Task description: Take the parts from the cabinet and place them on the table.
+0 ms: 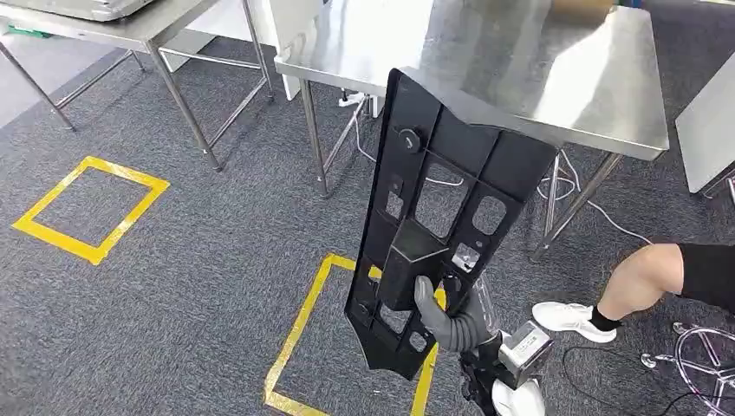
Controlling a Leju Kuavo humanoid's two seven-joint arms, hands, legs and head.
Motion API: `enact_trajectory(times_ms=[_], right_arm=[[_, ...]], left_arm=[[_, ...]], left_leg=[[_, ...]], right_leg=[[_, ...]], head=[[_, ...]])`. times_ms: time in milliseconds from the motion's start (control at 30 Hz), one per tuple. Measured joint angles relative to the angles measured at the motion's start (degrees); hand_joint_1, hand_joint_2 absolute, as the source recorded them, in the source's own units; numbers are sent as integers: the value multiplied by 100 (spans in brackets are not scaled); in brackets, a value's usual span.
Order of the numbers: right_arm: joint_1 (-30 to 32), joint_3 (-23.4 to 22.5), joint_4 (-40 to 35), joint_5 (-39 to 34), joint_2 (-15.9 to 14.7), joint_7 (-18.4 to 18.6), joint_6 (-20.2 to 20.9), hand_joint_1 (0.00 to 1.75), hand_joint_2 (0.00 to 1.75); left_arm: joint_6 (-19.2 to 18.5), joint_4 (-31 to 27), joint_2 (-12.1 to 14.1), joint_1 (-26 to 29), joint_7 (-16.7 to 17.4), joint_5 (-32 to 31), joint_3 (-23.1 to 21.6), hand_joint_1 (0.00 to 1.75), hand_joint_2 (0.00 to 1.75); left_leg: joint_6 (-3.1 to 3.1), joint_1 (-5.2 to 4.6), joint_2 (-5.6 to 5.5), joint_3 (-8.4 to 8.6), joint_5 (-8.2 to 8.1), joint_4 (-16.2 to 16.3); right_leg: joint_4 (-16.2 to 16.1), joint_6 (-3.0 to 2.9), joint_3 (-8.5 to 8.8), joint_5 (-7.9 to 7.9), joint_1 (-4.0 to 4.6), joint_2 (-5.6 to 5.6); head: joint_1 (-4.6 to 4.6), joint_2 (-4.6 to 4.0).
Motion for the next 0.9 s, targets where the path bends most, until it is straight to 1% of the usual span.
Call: enact_trajectory(times_ms=[33, 67, 100, 133, 167, 200, 233, 267, 300, 333, 367, 400, 500, 533, 567, 600, 633, 667, 700, 733, 767, 800, 833, 867, 900], right_arm=[[-12, 0, 0, -2, 0, 2, -7, 175, 175], [-7, -2, 0, 2, 2, 7, -11, 175, 175], [-9, -2, 0, 2, 2, 7, -17, 175, 175], [-23, -2, 0, 2, 2, 9, -22, 175, 175], [-28, -2, -7, 5, 7, 26, -28, 175, 175], [-35, -2, -9, 0, 7, 26, -41, 175, 175], [-49, 0, -7, 0, 4, 26, -46, 175, 175], [-50, -2, -7, 0, 0, 26, -48, 175, 175], [-34, -4, 0, 0, -6, 35, -57, 175, 175], [-23, -4, 2, 0, -9, 37, -59, 175, 175], [-21, -4, 2, 0, -11, 39, -57, 175, 175], [-22, -4, 2, 0, -11, 39, -59, 175, 175], [-22, -4, 2, 0, -11, 39, -59, 175, 175], [-22, -4, 2, 0, -11, 39, -59, 175, 175], [-21, -4, 2, 0, -11, 39, -57, 175, 175], [-23, -4, 2, 0, -11, 39, -59, 175, 175], [-18, -7, 7, 0, -9, 42, -59, 175, 175], [-22, -11, 7, 0, -9, 42, -57, 175, 175], [-31, -11, -2, 0, -7, 42, -59, 175, 175], [-31, -13, -2, -2, -2, 44, -57, 175, 175], [-42, -17, -2, -2, -2, 44, -59, 175, 175], [-48, -17, -2, -2, 0, 44, -59, 175, 175], [-53, -22, 0, -2, -2, 46, -59, 175, 175], [-52, -26, 0, -4, 0, 50, -59, 175, 175], [-52, -31, 2, -9, 0, 57, -59, 175, 175]], left_arm=[[0, -2, -2, -5, 2, 0, 2, 0, 175], [0, -4, -2, -2, 4, -2, 2, 0, 175], [0, -4, 0, 3, 4, -4, 4, 0, 175], [0, -7, 2, 3, 4, -6, 4, 0, 175], [0, -7, 0, 7, 7, -7, 4, 0, 175], [0, -7, -4, 6, 7, -7, 4, 0, 175], [-2, -9, -4, 1, 7, -9, 4, 0, 175], [-2, -9, -4, -4, 7, -9, 4, 0, 175], [-2, -9, -4, -5, 7, -9, 4, 0, 175], [-2, -9, -2, -4, 9, -9, 4, 0, 175], [-2, -9, -4, -1, 11, -9, 7, 0, 175], [-2, -7, -4, 2, 15, -9, 5, 0, 175], [-2, -7, -4, 2, 15, -9, 5, 0, 175], [-2, -7, -4, 3, 15, -9, 4, 0, 175], [-2, -7, -13, 3, 17, -9, 4, 0, 175], [-4, -9, -18, 2, 17, -9, 4, 0, 175], [-4, -9, -13, -3, 17, -9, 9, 0, 175], [-4, -9, -13, -3, 17, -11, 9, 0, 175], [-4, -11, -13, -8, 17, -11, 7, 0, 175], [-11, -11, -20, -9, 17, -18, 7, 0, 175], [-22, -11, -22, -15, 17, -17, 7, 0, 175], [-22, -11, -22, -14, 18, -17, 9, 0, 175], [-22, -11, -17, -9, 20, -17, 11, 0, 175], [-22, -11, -15, -3, 20, -17, 11, 0, 175], [-22, -11, -15, -1, 24, -17, 11, 0, 175]], left_leg=[[18, -37, -2, 6, -48, -64], [33, -58, -2, -4, -56, -49], [63, -79, -7, -10, -74, -49], [98, -88, -15, 13, -65, -93], [143, -8, -14, 122, -25, -214], [151, -28, -13, 188, -31, -271], [200, -26, -9, 219, -48, -273], [226, -27, -10, 242, -73, -272], [232, -29, -14, 259, -100, -272], [228, -29, -25, 281, -130, -269], [217, -26, -36, 320, -161, -268], [199, -22, -48, 366, -196, -267], [199, -22, -48, 366, -196, -267], [197, -22, -49, 373, -202, -267], [169, -14, -64, 448, -258, -258], [131, -8, -79, 511, -317, -242], [5, -35, -82, 553, -464, -213], [-29, -7, -79, 564, -471, -233], [-75, 13, -74, 582, -515, -217], [-100, 35, -61, 561, -566, -89], [-116, 40, -41, 409, -714, 226], [-139, 42, -36, 141, -923, 717], [-162, 42, -36, -193, -1109, 1267], [-171, 42, -36, -461, -1188, 1641], [-164, 42, -35, -624, -1116, 1767]], right_leg=[[12, 50, 38, -31, 55, 3], [6, 67, 33, -33, 21, -2], [-10, 101, 39, -50, 8, -4], [-43, 134, 67, -53, 16, -12], [-3, 159, 43, -94, 41, -16], [163, 156, 2, -142, 20, -10], [486, 128, -182, -259, 18, -1], [1035, 101, -508, -441, 10, -1], [1476, 99, -797, -562, 0, 0], [1781, 133, -1032, -584, -4, 0], [1778, 191, -1109, -498, -14, -1], [1554, 266, -1052, -320, -35, -1], [1554, 266, -1052, -320, -35, -1], [1510, 276, -1037, -291, -38, -1], [936, 375, -812, 35, -67, -2], [357, 441, -578, 317, -105, -5], [91, 229, -423, 358, -61, 9], [91, 189, -422, 337, -35, 15], [61, 131, -381, 341, -83, 20], [46, 96, -338, 325, -89, 24], [46, 42, -299, 290, -90, 15], [46, 0, -266, 259, -84, 10], [47, -34, -241, 231, -72, 6], [48, -38, -220, 202, -63, 8], [48, -38, -187, 174, -57, 15]], head=[[2, 2], [-4, 0], [0, 2], [-11, 0], [4, 0], [11, 0], [13, 0], [20, 2], [20, 0], [17, 0], [22, 0], [17, 2], [17, 2], [17, 2], [22, 0], [22, 0], [9, 0], [11, 0], [15, 2], [6, 0], [-33, 2], [-26, 0], [-26, 0], [-31, 2], [-28, 0]])
